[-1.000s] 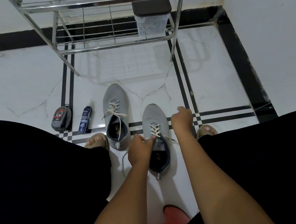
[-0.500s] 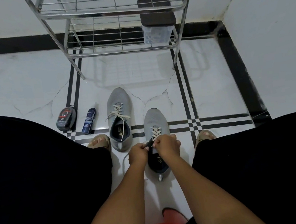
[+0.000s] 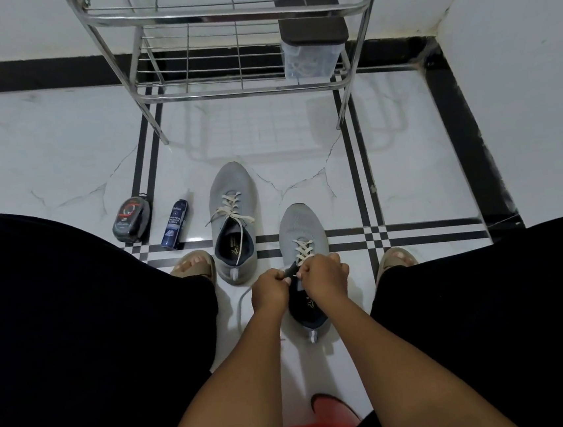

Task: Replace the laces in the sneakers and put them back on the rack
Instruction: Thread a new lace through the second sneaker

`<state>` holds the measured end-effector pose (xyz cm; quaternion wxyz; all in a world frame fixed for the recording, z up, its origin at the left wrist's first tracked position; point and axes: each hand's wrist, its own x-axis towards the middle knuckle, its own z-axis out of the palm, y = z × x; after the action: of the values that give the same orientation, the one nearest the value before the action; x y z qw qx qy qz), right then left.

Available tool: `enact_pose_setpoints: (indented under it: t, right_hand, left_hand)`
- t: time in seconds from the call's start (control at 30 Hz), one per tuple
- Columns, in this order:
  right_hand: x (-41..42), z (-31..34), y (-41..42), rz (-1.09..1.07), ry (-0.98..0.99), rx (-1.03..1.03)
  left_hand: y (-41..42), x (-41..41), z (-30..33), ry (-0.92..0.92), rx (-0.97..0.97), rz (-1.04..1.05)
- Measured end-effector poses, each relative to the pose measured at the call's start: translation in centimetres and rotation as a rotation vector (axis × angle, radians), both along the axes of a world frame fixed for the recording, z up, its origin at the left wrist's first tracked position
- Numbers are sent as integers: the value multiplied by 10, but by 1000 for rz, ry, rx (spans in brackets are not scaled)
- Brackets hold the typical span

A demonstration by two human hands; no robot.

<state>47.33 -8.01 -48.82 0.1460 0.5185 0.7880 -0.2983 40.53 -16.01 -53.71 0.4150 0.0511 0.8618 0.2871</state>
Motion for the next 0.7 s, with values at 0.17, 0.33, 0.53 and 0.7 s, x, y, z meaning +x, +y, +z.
enact_pose_setpoints:
  t: [0.17, 0.33, 0.53, 0.7]
  right_hand:
    - [-4, -3, -8, 13, 6, 97]
    - [-6, -3, -10, -36, 11, 109]
    - [-2, 0, -6, 50, 60, 82]
    - [2, 3, -9, 17, 102, 21]
  left_hand:
    - [0, -1, 3, 44, -24, -45]
    - [0, 1, 3, 33, -42, -25]
    - [2, 1, -3, -48, 52, 53]
    - [5, -1, 0, 16, 91, 44]
